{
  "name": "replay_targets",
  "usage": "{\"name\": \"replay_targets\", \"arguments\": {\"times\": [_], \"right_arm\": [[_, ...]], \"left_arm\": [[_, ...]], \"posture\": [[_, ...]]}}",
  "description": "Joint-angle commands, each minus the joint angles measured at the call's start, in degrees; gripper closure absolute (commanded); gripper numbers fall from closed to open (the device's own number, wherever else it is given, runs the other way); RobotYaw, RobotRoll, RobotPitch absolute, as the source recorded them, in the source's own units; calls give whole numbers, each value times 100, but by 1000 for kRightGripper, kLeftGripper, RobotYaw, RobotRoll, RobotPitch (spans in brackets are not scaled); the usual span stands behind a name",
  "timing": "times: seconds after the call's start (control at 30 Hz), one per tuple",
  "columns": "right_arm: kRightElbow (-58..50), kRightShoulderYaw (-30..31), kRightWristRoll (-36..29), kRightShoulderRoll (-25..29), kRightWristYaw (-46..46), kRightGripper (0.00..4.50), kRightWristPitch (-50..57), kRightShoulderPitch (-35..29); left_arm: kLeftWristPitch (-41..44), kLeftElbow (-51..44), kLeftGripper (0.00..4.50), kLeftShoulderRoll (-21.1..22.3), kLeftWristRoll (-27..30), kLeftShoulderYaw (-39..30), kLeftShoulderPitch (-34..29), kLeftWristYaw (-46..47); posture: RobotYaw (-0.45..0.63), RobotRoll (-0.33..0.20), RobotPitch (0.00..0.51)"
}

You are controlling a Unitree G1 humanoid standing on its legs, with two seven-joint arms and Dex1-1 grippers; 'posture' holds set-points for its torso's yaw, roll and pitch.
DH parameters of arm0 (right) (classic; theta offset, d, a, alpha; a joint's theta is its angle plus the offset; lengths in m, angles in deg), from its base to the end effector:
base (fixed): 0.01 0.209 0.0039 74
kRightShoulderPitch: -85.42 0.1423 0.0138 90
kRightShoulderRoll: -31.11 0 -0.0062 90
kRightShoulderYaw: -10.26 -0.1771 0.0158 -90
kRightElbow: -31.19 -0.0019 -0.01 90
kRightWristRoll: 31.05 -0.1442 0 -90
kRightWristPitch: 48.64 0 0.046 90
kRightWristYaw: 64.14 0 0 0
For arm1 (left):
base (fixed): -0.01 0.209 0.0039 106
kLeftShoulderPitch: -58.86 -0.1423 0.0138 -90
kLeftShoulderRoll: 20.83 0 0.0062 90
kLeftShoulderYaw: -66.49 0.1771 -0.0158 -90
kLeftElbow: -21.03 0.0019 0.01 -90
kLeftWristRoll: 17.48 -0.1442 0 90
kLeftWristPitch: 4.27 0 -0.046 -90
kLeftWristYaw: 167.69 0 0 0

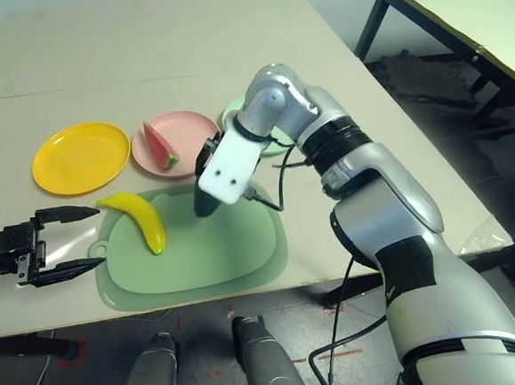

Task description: Place the fruits into color-matched plates.

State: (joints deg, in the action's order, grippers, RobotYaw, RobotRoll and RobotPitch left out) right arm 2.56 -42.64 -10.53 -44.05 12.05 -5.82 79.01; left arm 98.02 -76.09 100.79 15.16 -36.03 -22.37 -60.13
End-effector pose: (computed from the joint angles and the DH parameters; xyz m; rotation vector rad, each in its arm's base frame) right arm 0.3544 -0.1337 0.2994 -1.8408 0.0179 1.4761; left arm 0.2238 0.2905 0.1853 0.3249 0.0089 -1.1611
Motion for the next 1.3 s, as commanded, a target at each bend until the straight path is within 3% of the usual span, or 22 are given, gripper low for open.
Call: {"name": "replay_targets", "arguments": {"times": [0.03, 0.23, 0.53, 0.77, 0.9, 0.93, 1.2, 1.3], "right_arm": [[658, 35, 634, 133, -844, 1493, 160, 162], [1286, 6, 1236, 55, -2243, 1493, 859, 114], [1547, -50, 1600, -190, -3454, 1493, 1413, -249], [1611, -40, 1794, -260, -3716, 1493, 1572, -352], [1637, -19, 1915, -197, -3808, 133, 1656, -342], [1639, -26, 1926, -182, -3813, 56, 1660, -339], [1581, -208, 1792, -44, -3553, 56, 1561, -234], [1458, -598, 1374, 59, -3042, 56, 1411, -197]], "left_arm": [[92, -69, 0, -120, -170, 114, 29, 358], [331, -117, 0, -278, -102, 160, 195, 669], [206, -81, 0, -196, -373, 209, 138, 775], [183, -124, 0, -164, -373, 181, 88, 725], [166, -167, 0, -155, -359, 182, 6, 708], [164, -177, 0, -161, -358, 190, -7, 709], [110, -119, 0, -200, -400, 256, 50, 702], [10, -23, 0, -153, -446, 224, 82, 665]], "posture": [[39, 0, 189], [43, 0, 187], [53, 0, 185], [60, 0, 186], [61, 0, 183], [61, 0, 183], [53, 0, 182], [59, 0, 186]]}}
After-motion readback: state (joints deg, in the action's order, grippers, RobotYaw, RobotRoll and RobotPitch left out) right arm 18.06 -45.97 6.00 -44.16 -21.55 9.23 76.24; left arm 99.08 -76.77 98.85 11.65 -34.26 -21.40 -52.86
